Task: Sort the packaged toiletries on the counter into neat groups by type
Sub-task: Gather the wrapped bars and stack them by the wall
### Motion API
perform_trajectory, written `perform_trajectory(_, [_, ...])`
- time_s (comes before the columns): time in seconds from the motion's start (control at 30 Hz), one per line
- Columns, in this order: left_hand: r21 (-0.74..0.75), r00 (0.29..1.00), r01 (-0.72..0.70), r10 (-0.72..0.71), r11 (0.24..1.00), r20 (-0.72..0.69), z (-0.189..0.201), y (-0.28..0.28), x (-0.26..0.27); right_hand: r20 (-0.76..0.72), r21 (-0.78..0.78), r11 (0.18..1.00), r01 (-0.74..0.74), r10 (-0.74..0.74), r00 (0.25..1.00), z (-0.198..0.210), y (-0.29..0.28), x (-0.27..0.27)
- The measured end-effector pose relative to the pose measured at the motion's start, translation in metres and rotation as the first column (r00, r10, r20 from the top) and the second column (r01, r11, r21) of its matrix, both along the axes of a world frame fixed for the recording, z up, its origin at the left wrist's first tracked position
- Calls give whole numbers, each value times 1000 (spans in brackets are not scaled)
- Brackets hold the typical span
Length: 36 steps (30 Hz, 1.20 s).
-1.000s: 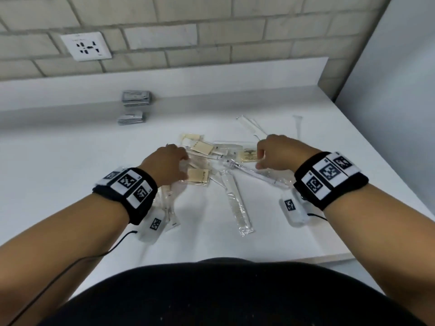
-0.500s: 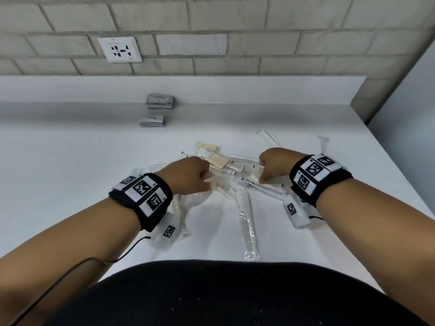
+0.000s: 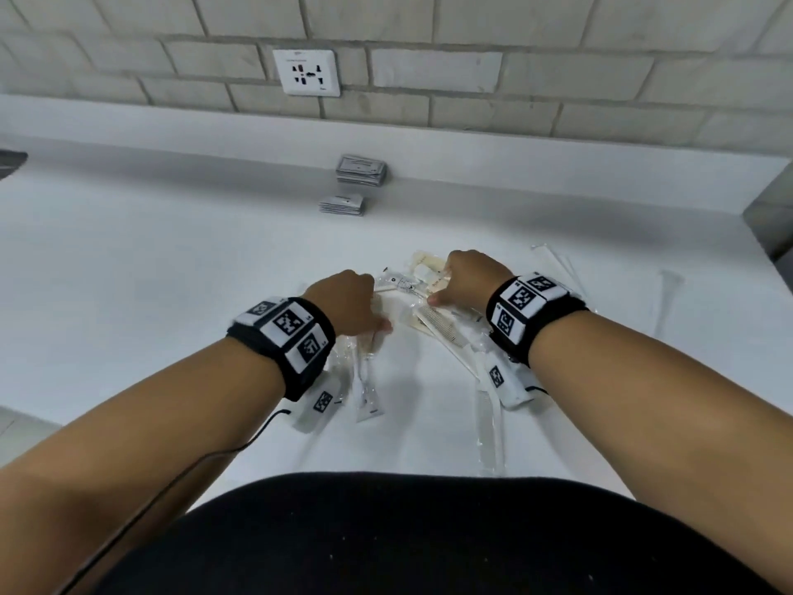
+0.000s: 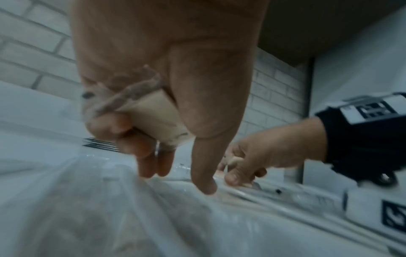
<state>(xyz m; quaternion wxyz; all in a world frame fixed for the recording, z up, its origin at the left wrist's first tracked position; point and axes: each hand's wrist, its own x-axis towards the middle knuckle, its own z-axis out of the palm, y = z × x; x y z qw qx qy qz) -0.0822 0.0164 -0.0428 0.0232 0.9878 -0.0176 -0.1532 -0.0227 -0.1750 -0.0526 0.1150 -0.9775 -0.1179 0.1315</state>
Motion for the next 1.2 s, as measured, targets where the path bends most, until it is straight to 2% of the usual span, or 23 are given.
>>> perform_trajectory(0.07, [94,999,-39,40,995,-17,-4,1,-5,-5,-5,1000,9,-9,1000,0,-2,1])
perform_trajectory(0.17, [148,990,-122,130,982,-52,-8,8,-6,-7,-22,1000,-3,2,1000,1,-13,3])
perform_trajectory(0.37, [106,980,-125,139,987,-142,-7,-1,1,-93,39,999,-16,19,995,15,-37,10])
perform_trajectory(0.43, [91,981,-126,138,988,-138,-8,-4,3,-138,-1,1000,-29,29,990,22,-44,12])
perform_trajectory(0.53, [19,989,-99,100,995,-113,-7,-4,4,-115,-103,993,-50,38,993,29,-53,21])
perform_trajectory(0.63, [-70,997,-25,20,997,-70,-5,-5,7,-70,-4,1000,30,-30,997,33,-58,32])
perform_trajectory(0.7, [-116,1000,-1,-2,993,-27,-4,-8,9,-121,179,976,123,-102,987,35,-57,34])
perform_trajectory(0.77, [-171,1000,17,-17,985,-3,-2,-13,11,-217,370,907,201,-126,968,33,-51,33])
perform_trajectory(0.83, [-245,999,41,-39,969,14,-2,-21,13,-205,437,880,187,-105,973,30,-40,34])
perform_trajectory(0.9, [-285,996,89,-84,954,29,-3,-30,15,-111,451,883,126,-85,990,24,-27,40])
perform_trajectory(0.97, [-270,988,152,-146,951,40,-8,-39,18,-23,384,919,87,-84,996,16,-12,48])
perform_trajectory(1.07, [-242,975,218,-221,945,18,-12,-49,20,17,148,989,-24,22,1000,5,7,58])
perform_trajectory(1.13, [-217,965,261,-259,941,37,-13,-54,20,-8,-5,995,-97,97,995,-1,16,61])
perform_trajectory(1.2, [-207,960,280,-273,937,62,-14,-57,20,16,-107,988,-109,111,994,-3,22,63])
